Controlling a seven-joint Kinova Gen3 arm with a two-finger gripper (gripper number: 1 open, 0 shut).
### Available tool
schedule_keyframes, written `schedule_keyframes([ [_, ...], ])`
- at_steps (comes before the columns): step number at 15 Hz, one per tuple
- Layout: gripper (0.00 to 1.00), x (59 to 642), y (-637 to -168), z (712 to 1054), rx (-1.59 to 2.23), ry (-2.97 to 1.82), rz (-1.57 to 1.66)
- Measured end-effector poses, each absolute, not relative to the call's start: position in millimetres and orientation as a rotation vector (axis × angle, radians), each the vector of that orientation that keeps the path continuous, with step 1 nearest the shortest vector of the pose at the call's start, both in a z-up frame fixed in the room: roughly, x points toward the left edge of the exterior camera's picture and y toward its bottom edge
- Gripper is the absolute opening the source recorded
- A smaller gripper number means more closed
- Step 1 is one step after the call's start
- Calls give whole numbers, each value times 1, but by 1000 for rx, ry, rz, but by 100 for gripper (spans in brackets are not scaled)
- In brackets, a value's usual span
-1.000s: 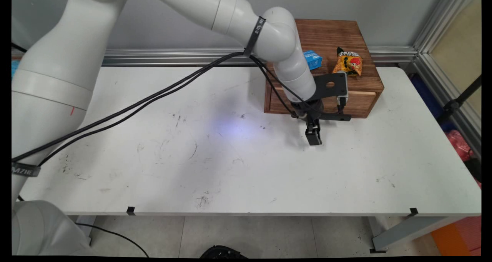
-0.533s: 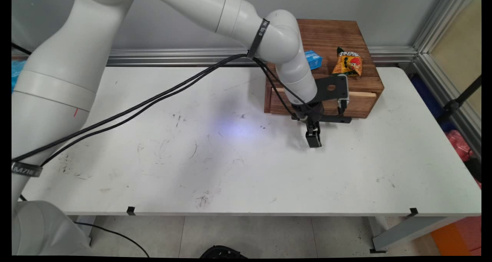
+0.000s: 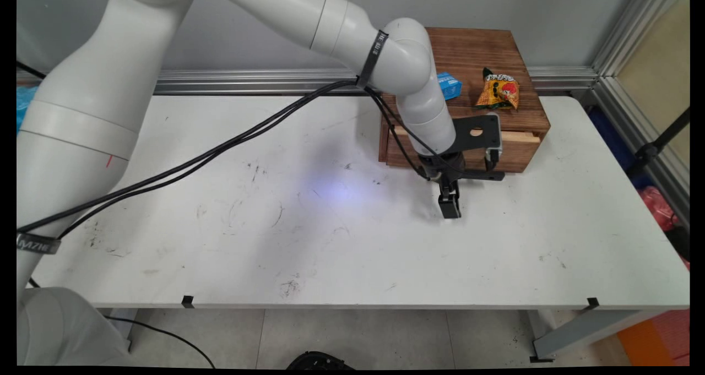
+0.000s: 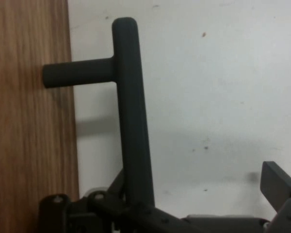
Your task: Open the drawer
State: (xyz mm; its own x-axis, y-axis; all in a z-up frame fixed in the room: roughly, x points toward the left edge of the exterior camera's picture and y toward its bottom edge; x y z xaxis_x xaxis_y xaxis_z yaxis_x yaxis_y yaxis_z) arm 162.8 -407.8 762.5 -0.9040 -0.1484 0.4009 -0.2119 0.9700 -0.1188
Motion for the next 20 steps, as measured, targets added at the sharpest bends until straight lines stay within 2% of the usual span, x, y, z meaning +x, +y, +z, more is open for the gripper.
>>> schedule_keyframes([
  [20, 100, 150, -342, 773, 234, -2705, 156],
])
